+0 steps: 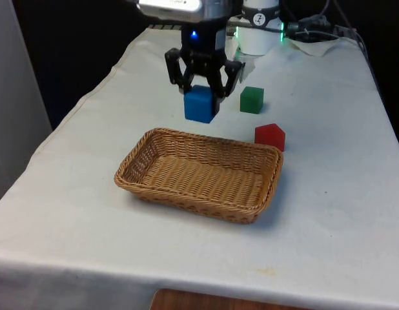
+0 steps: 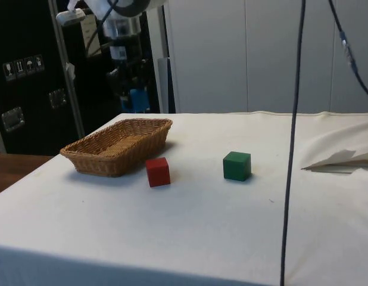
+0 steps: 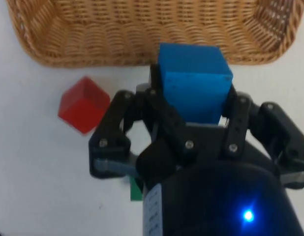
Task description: Pick up the blue cube and place it into the basket.
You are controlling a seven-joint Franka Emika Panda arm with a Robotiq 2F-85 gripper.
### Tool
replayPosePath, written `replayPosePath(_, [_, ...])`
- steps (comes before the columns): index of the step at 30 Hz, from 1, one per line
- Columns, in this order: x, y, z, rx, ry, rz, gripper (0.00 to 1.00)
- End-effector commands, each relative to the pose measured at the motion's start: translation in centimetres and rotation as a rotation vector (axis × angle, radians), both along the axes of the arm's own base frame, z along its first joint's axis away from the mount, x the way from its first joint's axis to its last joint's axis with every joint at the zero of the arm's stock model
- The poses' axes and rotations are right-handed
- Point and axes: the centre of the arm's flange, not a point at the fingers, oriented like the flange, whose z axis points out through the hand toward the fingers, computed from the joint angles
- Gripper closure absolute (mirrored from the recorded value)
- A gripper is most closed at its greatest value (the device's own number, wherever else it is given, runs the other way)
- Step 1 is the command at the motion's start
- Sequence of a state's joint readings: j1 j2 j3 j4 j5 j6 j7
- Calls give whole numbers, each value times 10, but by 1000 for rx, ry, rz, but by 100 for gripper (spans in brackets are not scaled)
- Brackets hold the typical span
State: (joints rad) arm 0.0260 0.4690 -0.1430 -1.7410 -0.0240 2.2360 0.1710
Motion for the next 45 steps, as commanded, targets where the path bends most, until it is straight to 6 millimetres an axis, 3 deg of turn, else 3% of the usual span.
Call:
replayPosePath(1, [5, -2, -5, 17, 3, 1, 97])
replayPosePath(17, [38, -27, -47, 65, -2, -3, 97])
replayPosePath(34, [63, -21, -89, 46, 2, -1, 97])
replayPosePath(45, [67, -18, -102, 40, 6, -1, 97])
